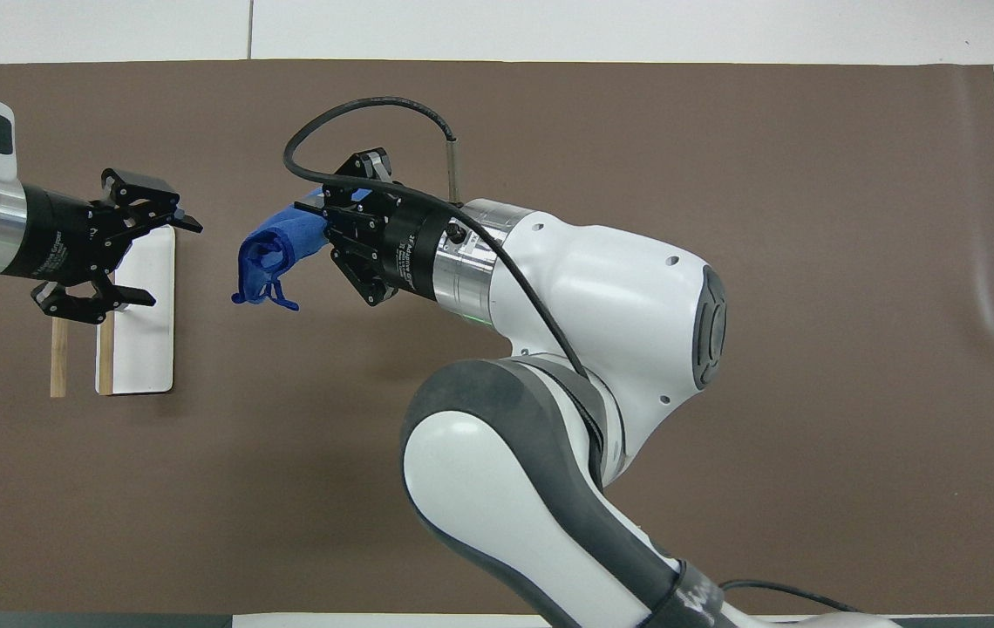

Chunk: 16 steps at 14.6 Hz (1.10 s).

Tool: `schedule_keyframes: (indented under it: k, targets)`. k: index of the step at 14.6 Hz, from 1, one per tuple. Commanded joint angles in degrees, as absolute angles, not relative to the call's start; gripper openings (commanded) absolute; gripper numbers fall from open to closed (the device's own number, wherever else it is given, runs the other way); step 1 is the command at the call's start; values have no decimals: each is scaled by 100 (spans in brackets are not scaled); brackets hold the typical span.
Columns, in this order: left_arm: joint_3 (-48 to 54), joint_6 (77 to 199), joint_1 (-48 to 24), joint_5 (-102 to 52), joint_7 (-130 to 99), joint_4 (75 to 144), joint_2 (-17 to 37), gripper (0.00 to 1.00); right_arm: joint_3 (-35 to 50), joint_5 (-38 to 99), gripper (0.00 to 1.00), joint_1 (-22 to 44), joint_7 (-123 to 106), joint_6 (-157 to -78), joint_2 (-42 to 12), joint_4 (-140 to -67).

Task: Right arm passes towel to left arm to hang
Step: 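Close the left gripper on the towel beside the right gripper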

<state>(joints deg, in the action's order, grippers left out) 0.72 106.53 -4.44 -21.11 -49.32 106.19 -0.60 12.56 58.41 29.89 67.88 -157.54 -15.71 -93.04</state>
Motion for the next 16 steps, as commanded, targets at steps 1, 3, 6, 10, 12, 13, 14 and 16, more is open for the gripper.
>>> schedule_keyframes:
  k: [1,3,6,10,12,13,14,16]
  targets:
    - [44,11256,-633,-2407,-6471,11292,-456,100,1274,5941,0,2997,6820,-15829,-1652,-9184]
    - [44,11591,-694,-2680,-7204,11530,-545,100,1266,5941,0,2988,6812,-15829,-1652,-9185]
    - [61,11917,-957,-2882,-7899,11873,-694,100,1266,5915,0,2988,6803,-15829,-1652,-9185]
    - [62,12365,-1134,-3163,-8927,12015,-729,100,1266,5906,0,2997,6785,-15829,-1652,-9211]
    - [62,12445,-1221,-3199,-9385,12076,-747,100,1266,5898,0,2997,6776,-15829,-1652,-9220]
    - [62,12558,-1326,-3199,-9552,12076,-738,100,1266,5897,0,2997,6768,-15838,-1652,-9237]
    - [62,12725,-1336,-3199,-9754,12076,-730,100,1266,5889,0,2997,6768,-15838,-1652,-9246]
    - [62,12963,-1467,-3199,-9896,12076,-703,100,1266,5889,0,2997,6750,-15838,-1644,-9255]
